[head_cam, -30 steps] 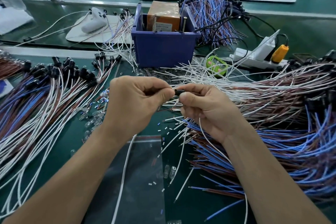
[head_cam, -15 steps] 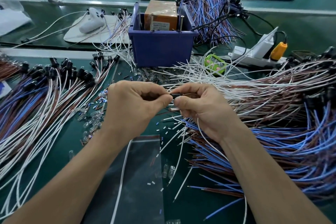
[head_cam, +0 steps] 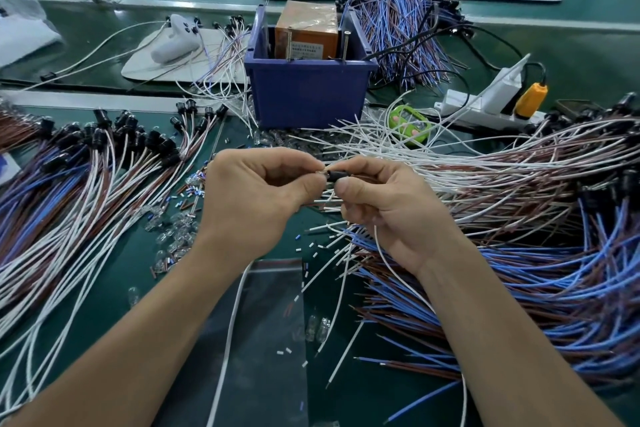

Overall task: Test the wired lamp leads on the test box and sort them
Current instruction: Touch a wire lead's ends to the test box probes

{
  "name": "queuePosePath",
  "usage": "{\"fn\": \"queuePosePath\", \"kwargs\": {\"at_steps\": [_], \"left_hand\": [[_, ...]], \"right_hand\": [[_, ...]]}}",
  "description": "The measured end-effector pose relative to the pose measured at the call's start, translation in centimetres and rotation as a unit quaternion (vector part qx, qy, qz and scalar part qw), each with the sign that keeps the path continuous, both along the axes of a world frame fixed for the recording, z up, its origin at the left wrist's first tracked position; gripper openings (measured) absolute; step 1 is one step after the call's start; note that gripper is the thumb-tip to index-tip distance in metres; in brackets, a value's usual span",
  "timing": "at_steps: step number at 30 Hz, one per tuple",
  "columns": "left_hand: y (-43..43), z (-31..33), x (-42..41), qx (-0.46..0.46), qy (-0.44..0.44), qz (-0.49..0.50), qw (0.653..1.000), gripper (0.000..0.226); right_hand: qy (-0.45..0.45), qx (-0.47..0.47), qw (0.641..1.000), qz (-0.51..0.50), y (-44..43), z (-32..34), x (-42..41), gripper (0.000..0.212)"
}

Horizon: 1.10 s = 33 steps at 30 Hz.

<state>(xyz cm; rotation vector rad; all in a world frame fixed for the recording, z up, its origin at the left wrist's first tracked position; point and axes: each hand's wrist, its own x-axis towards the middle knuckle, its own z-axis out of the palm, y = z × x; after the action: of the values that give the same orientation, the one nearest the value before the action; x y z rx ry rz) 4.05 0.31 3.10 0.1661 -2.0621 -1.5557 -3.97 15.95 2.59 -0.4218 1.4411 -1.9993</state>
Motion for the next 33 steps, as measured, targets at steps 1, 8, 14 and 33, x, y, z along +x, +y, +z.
{"fn": "queuePosePath", "kwargs": {"at_steps": [1, 8, 14, 33], "left_hand": [[0.0, 0.1, 0.0, -0.002, -0.002, 0.002, 1.000, 0.026], [0.5, 0.1, 0.1, -0.025, -0.010, 0.029, 0.999, 0.031], [1.1, 0.0, 0.3, -0.042, 0.018, 0.050, 0.998, 0.033], [0.6, 0.0, 0.1, 0.067, 0.001, -0.002, 0.998, 0.026]], "right_hand": [[-0.005, -0.003, 1.000, 0.001, 0.0, 0.0, 0.0, 0.014], [-0.012, -0.009, 1.000, -0.013, -0.1, 0.2, 0.0, 0.032], [-0.005, -0.019, 1.000, -0.021, -0.4, 0.0, 0.3, 0.027], [0.001, -0.028, 0.999, 0.022, -0.1, -0.5, 0.2, 0.012]]}}
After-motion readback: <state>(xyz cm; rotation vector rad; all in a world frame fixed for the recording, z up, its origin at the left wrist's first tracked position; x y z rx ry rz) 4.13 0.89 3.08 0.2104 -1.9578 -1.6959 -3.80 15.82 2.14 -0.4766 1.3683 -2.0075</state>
